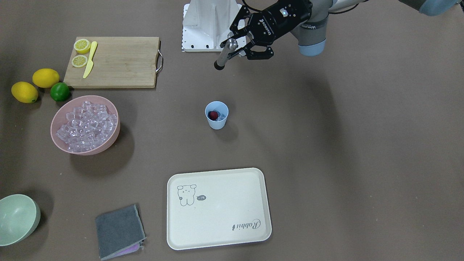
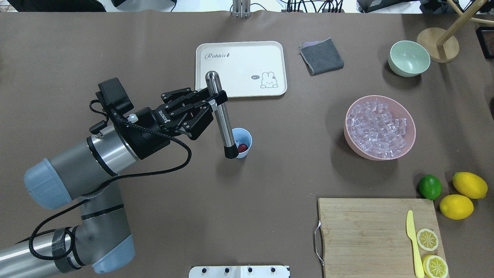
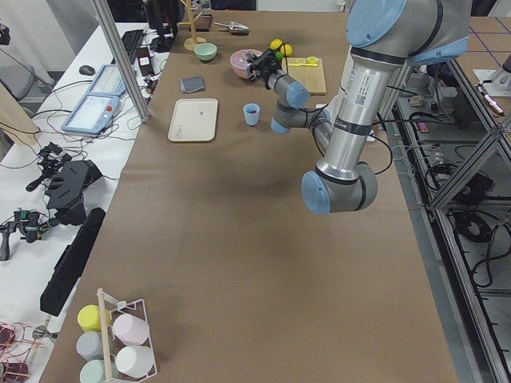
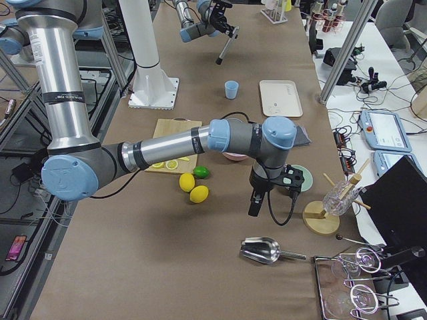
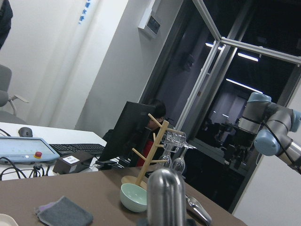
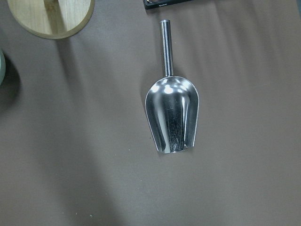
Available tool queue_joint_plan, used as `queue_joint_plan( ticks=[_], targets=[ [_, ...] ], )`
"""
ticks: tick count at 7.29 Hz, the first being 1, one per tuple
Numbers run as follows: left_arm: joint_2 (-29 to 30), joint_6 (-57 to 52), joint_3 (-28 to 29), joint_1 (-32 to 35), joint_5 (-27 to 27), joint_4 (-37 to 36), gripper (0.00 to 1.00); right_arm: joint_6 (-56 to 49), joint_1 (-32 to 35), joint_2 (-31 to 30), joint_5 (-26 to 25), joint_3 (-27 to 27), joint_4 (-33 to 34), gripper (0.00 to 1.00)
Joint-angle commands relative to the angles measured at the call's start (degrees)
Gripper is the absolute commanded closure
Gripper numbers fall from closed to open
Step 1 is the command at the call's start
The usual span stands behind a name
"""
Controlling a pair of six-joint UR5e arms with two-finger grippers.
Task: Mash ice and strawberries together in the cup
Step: 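Lower the pestle with the left gripper into the blue cup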
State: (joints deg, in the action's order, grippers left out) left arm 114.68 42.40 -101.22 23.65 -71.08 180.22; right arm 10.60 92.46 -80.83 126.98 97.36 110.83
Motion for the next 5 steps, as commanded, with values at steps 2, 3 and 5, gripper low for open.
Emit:
queue_joint_plan(
  ticks=[2, 3, 5],
  targets=[
    [2.48, -3.26, 3.04, -0.27, 9.98, 2.40, 1.00, 0.38, 0.00, 0.32, -0.07, -0.06, -0.18, 0.00],
    [2.22, -10.25, 3.74, -0.54, 11.22, 2.77, 1.00, 0.39, 0.00, 0.32, -0.07, 0.20, -0.18, 0.00],
    [2.74, -17.41, 6.19, -4.31, 19.62, 2.94, 1.00, 0.47, 0.00, 0.32, 0.02, 0.46, -0.09, 0.00]
  ],
)
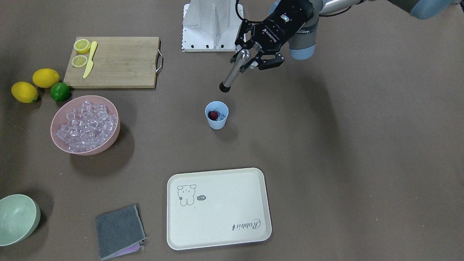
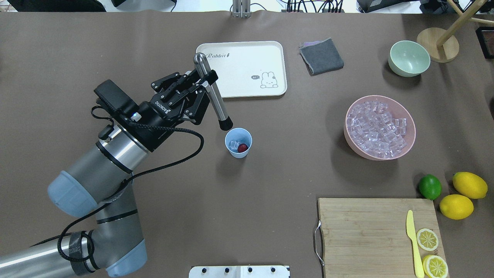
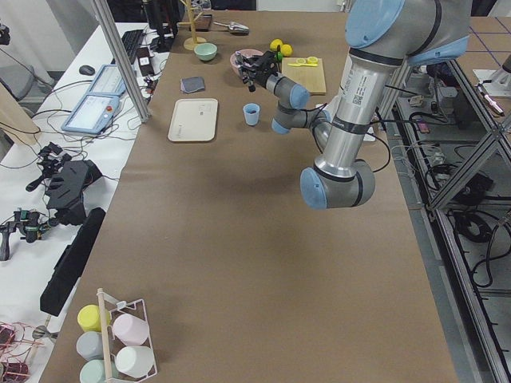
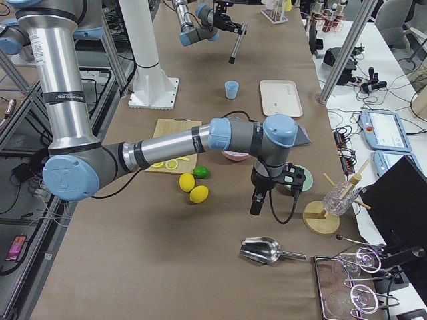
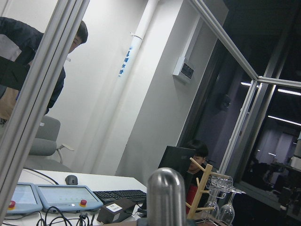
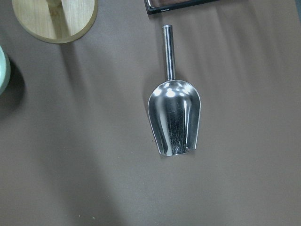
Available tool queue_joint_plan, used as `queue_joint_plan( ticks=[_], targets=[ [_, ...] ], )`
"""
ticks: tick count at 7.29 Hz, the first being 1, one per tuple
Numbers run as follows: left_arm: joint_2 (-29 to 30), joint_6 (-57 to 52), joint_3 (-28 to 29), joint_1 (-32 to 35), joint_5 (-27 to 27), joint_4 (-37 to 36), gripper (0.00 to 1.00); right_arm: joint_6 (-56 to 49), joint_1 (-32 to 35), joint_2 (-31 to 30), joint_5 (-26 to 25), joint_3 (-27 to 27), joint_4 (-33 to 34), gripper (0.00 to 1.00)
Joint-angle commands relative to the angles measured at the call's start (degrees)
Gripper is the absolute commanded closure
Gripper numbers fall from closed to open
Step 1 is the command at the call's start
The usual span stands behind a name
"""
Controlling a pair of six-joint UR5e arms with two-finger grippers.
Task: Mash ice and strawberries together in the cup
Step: 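Lower the pestle with the left gripper into the blue cup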
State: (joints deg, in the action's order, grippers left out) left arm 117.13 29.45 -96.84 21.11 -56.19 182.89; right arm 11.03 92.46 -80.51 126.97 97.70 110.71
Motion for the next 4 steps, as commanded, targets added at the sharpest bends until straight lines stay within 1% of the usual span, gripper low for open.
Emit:
queue_joint_plan(
  ticks=[1, 2, 3, 4],
  targets=[
    [0.37, -8.75, 3.66, -2.03, 5.38, 2.19, 1.00, 0.04, 0.00, 0.01, 0.12, 0.03, 0.03, 0.00],
    [0.90, -10.28, 3.76, -4.82, 7.39, 2.21, 1.00, 0.13, 0.00, 0.01, 0.03, 0.03, 0.03, 0.00],
    [2.90, -11.95, 5.16, -6.24, 9.32, 2.12, 1.00, 0.30, 0.00, 0.09, 0.03, 0.03, 0.03, 0.00],
    [3.71, -12.22, 6.04, -6.60, 9.43, 1.95, 1.00, 0.39, 0.00, 0.01, 0.03, -0.05, 0.03, 0.00]
  ],
)
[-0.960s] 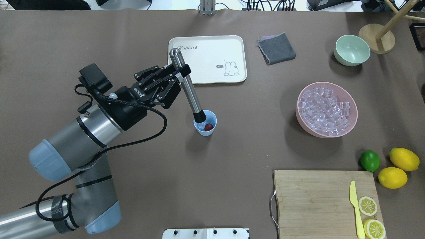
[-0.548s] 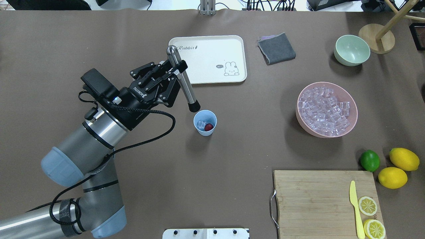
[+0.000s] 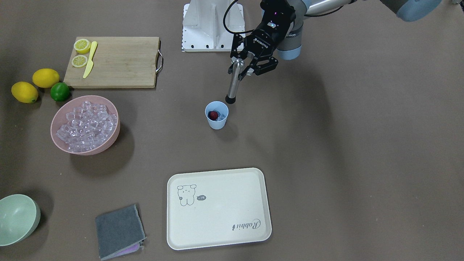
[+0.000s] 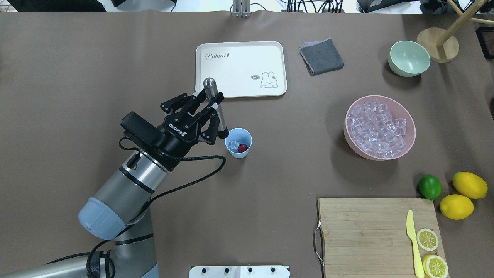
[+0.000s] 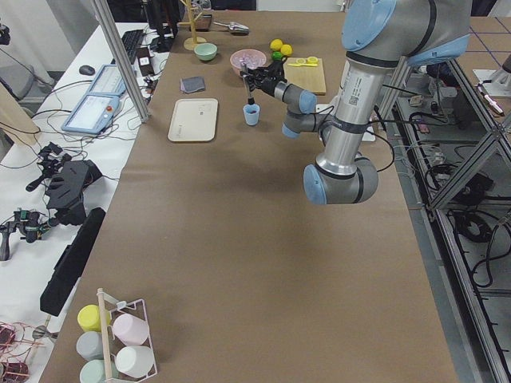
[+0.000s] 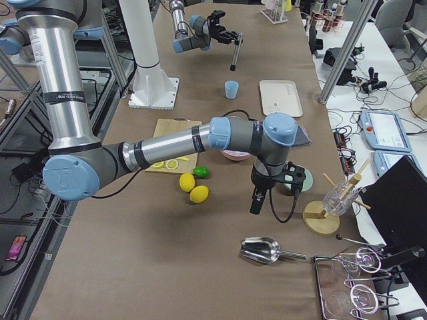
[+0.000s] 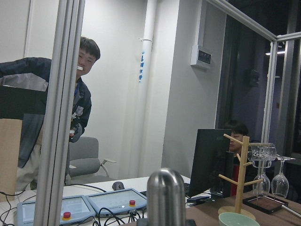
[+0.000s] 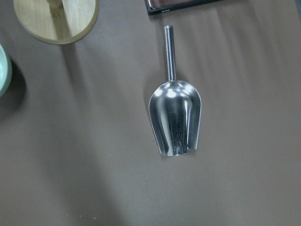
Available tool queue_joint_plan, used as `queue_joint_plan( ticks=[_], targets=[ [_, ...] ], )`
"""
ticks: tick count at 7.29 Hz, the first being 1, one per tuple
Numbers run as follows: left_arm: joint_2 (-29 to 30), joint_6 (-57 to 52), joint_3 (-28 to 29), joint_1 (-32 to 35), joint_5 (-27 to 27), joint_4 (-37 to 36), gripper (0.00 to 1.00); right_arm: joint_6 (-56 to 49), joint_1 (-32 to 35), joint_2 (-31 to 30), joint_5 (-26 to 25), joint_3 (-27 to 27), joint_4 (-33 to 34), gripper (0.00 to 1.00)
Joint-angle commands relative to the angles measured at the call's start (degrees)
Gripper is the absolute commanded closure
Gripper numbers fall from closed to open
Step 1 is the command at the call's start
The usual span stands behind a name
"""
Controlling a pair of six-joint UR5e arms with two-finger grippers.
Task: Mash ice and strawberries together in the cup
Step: 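Press the pestle up and down in the cup with the left gripper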
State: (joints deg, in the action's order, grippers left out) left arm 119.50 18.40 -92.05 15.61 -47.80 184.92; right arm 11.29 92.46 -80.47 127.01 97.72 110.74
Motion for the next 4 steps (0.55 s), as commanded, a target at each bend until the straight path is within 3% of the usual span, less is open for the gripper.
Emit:
queue_joint_plan(
  ticks=[1, 4],
  targets=[
    [2.83, -2.04, 1.52, -2.41, 1.13, -0.17, 1.00, 0.14, 0.00, -0.13, -0.01, 0.01, 0.00, 0.00],
    [7.40, -2.22, 6.33, -2.43, 1.05, -0.26, 1.00, 0.22, 0.00, -0.13, -0.10, -0.07, 0.00, 0.00]
  ],
)
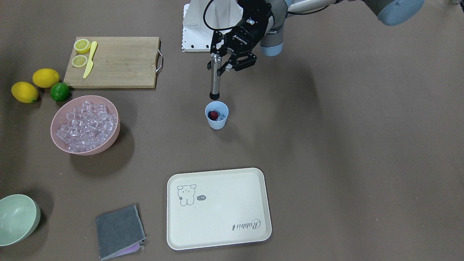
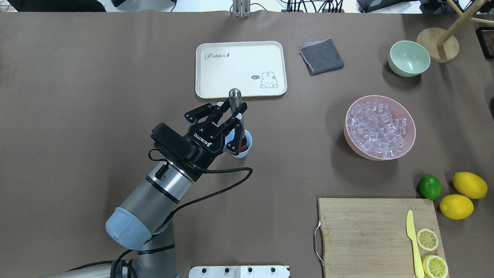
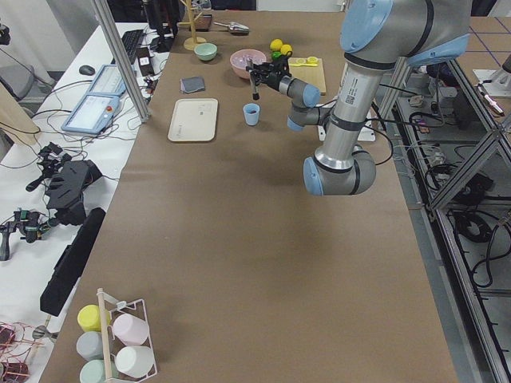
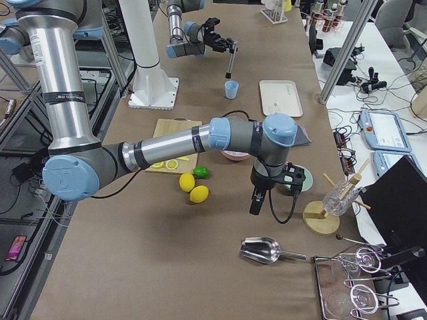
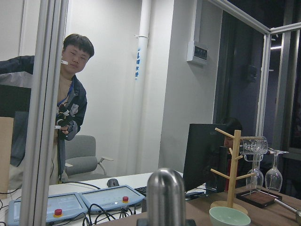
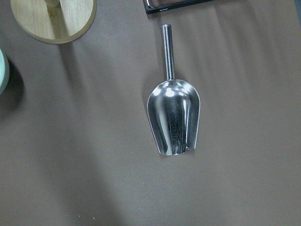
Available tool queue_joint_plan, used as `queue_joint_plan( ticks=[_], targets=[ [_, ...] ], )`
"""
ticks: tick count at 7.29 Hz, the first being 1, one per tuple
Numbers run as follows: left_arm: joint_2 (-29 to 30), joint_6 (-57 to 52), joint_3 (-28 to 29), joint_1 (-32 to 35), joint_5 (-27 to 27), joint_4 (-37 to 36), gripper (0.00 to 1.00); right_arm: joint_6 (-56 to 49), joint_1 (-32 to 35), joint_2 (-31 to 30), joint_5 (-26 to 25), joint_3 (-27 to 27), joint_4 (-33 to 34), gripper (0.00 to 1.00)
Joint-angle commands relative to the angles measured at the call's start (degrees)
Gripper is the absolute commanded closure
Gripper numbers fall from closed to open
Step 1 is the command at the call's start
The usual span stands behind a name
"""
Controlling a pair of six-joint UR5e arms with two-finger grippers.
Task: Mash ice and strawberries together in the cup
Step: 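Press the pestle up and down in the cup with the left gripper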
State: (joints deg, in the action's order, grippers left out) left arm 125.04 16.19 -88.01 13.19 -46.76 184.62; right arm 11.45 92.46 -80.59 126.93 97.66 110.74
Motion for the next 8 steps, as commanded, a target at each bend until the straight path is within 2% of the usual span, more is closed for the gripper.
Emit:
queue_joint_plan(
  ticks=[1, 8],
  targets=[
    [1.79, -0.10, 2.40, 0.34, -0.08, 0.13, 1.00, 0.15, 0.00, 0.08, -0.01, -0.01, 0.00, 0.00],
    [0.55, 0.16, 2.58, 1.75, 0.01, 0.13, 1.00, 1.65, 0.00, 0.26, -0.01, 0.16, -0.44, 0.00]
  ],
)
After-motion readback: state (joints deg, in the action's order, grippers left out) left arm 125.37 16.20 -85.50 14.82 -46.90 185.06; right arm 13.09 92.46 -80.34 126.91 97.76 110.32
